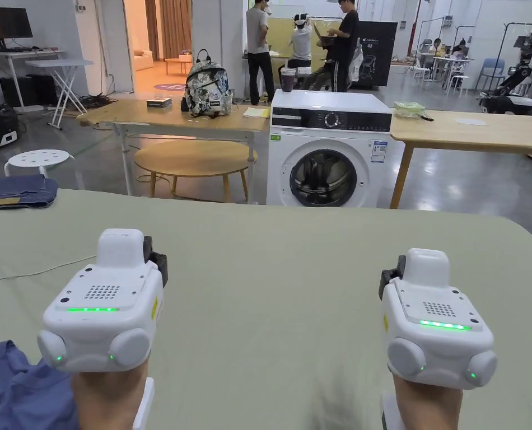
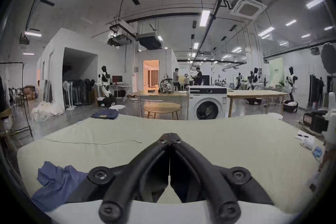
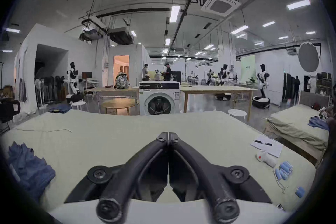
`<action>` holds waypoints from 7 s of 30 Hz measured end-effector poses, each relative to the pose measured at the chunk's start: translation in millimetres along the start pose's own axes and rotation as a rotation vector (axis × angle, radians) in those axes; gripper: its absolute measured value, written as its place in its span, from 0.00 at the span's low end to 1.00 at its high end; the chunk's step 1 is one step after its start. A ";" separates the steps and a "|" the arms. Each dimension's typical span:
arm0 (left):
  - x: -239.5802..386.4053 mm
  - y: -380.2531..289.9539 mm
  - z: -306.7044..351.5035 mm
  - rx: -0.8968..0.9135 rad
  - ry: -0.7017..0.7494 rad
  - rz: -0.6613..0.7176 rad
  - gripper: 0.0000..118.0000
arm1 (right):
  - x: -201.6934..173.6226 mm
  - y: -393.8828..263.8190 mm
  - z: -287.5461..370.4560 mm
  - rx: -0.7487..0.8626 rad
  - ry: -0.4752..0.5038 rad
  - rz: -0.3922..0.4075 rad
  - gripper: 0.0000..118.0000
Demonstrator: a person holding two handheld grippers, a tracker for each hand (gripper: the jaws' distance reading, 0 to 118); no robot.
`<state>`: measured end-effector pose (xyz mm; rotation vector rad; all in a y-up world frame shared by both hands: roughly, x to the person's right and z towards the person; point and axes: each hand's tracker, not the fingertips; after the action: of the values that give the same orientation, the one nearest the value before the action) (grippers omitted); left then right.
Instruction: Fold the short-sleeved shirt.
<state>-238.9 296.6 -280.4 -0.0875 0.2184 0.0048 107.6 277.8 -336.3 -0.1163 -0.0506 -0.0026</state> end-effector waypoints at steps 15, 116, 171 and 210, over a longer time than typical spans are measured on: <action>-68.0 -6.5 4.8 -0.181 -0.009 0.002 0.00 | -25.7 0.9 8.8 -0.033 0.035 0.048 0.00; 190.9 64.2 -54.9 -0.380 -0.814 -0.067 0.00 | 69.9 -28.5 33.2 -0.141 -0.083 0.029 0.00; -51.0 -87.7 -167.1 -0.808 -0.292 0.240 0.00 | 27.4 -50.9 -6.6 -0.221 0.033 0.035 0.00; -11.8 -68.3 -115.0 -0.740 -0.324 0.072 0.00 | 99.6 -64.0 -100.3 -0.685 0.077 0.084 0.66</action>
<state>-274.3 218.6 -383.7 -0.8106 -0.1146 0.1710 211.7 202.6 -423.3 -0.8024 0.0344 0.0605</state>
